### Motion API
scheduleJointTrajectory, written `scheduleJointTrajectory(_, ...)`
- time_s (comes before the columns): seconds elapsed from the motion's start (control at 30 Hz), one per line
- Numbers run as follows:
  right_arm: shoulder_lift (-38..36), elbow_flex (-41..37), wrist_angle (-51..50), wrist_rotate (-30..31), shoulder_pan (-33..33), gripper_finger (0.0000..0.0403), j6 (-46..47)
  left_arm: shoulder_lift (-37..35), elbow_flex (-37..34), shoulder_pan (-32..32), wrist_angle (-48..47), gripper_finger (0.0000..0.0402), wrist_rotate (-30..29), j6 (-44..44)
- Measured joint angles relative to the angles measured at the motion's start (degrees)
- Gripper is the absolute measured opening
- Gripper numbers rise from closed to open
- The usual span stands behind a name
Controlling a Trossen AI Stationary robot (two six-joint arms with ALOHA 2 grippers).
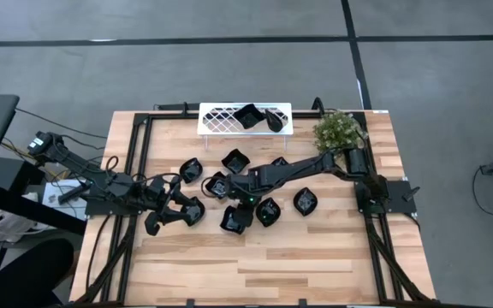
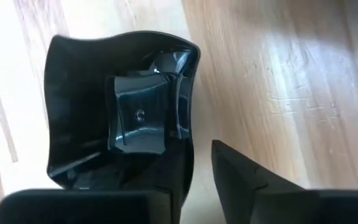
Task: Pick & Place Mini shaped plates
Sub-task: Stack the distorted square plate on top of the other distorted square plate on the shelf
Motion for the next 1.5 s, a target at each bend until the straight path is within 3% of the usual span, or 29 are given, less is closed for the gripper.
scheduleJointTrajectory(0.27, -0.44, 0.07, -0.22, -0.46, 0.00, 0.0055, -0.02, 0.00, 0.00, 0.00, -0.02, 0.0205, -0.13, 0.00)
scheduleJointTrajectory(1.2, -0.48, 3.32, -3.48, -0.44, -0.37, 0.0051, -1.40, 0.00, 0.00, 0.00, -0.02, 0.0205, -0.15, 0.02)
scheduleJointTrajectory(1.5, -0.48, 3.30, -3.45, -0.18, -0.37, 0.0003, -2.48, 0.00, 0.00, 0.00, -0.02, 0.0205, -0.15, 0.02)
